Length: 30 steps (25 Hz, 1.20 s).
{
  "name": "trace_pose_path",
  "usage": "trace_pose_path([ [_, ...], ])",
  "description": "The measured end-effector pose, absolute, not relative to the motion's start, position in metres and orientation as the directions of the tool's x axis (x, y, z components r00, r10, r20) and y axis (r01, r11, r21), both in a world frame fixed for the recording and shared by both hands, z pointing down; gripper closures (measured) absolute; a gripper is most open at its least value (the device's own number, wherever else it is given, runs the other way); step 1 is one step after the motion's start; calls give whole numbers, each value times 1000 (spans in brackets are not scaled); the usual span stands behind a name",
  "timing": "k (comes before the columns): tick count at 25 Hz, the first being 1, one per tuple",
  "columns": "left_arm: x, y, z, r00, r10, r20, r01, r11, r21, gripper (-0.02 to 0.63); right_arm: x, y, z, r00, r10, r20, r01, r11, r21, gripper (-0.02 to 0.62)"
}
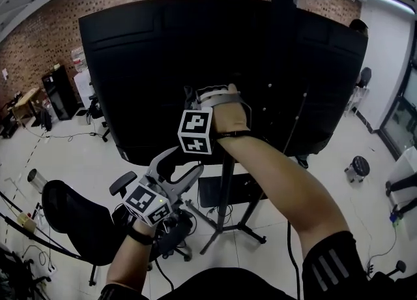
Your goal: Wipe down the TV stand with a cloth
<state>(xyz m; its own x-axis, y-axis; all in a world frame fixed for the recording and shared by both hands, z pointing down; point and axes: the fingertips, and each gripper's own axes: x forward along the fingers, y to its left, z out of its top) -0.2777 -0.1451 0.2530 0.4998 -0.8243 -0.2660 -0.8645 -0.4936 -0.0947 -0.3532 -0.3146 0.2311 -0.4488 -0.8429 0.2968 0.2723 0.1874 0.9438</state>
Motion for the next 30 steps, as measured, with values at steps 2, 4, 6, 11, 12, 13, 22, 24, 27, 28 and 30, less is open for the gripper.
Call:
trace_pose_path([
  [2, -273, -149, 254, 511, -818, -266, -858, -506, -92, 293, -346, -319, 231, -422, -854, 303, 272, 199, 941, 566],
  [4, -268, -152, 256, 521, -813, -262, -851, -517, -90, 293, -341, -321, 231, -412, -861, 298, 272, 196, 942, 566],
  [6, -264, -154, 258, 528, -808, -260, -847, -525, -87, 293, -340, -319, 232, -420, -859, 295, 272, 191, 943, 566],
  [11, -260, -151, 253, 538, -798, -272, -840, -535, -92, 294, -337, -294, 229, -569, -767, 297, 139, 266, 954, 566],
  [12, -259, -151, 252, 539, -796, -276, -839, -536, -95, 295, -334, -287, 225, -605, -741, 293, 96, 297, 950, 566],
  [13, -258, -151, 250, 541, -793, -280, -838, -537, -97, 295, -329, -279, 221, -642, -710, 290, 49, 339, 939, 566],
  [22, -199, -162, 231, 595, -750, -289, -801, -583, -136, 296, -222, -264, 184, -773, -621, 129, -207, 438, 875, 566],
  [24, -181, -167, 228, 604, -742, -290, -794, -592, -138, 296, -188, -277, 182, -765, -637, 100, -256, 442, 860, 566],
  [27, -151, -178, 224, 617, -732, -290, -783, -606, -138, 296, -138, -295, 177, -752, -656, 70, -321, 457, 829, 566],
  [28, -140, -182, 222, 621, -729, -290, -780, -610, -138, 296, -122, -301, 177, -745, -663, 67, -336, 461, 821, 566],
  [30, -119, -190, 220, 629, -723, -287, -774, -619, -137, 296, -91, -314, 179, -734, -676, 64, -358, 465, 809, 566],
])
